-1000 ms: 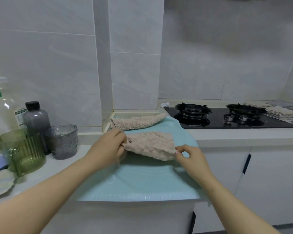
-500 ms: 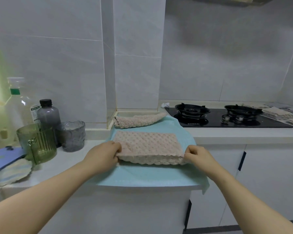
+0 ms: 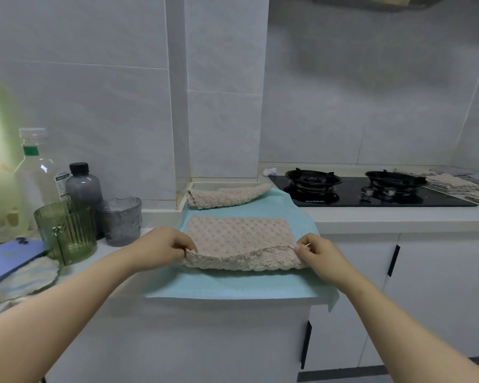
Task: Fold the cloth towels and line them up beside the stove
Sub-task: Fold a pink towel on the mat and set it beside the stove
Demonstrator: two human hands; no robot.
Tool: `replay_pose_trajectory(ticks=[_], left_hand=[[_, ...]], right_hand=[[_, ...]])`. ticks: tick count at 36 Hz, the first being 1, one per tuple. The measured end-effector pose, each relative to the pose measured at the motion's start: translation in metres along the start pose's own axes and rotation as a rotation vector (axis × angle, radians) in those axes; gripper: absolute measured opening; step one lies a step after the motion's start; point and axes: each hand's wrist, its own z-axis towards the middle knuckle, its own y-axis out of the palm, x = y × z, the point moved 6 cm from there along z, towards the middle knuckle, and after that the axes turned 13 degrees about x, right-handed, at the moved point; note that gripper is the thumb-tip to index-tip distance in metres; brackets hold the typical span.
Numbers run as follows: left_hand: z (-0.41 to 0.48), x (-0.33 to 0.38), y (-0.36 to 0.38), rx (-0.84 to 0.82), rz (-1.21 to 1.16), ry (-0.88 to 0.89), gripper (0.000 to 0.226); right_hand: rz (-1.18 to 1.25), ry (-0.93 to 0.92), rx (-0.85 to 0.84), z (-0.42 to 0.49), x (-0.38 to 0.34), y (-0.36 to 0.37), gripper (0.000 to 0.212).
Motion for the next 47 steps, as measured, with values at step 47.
replay_pose_trajectory(ticks=[47], left_hand=[[0.151, -0.059, 0.05, 0.309, 0.389, -0.307, 0.015]], right_hand=[[0.076, 0.274, 0.364, 0.151, 0.037, 0.054, 0.022]])
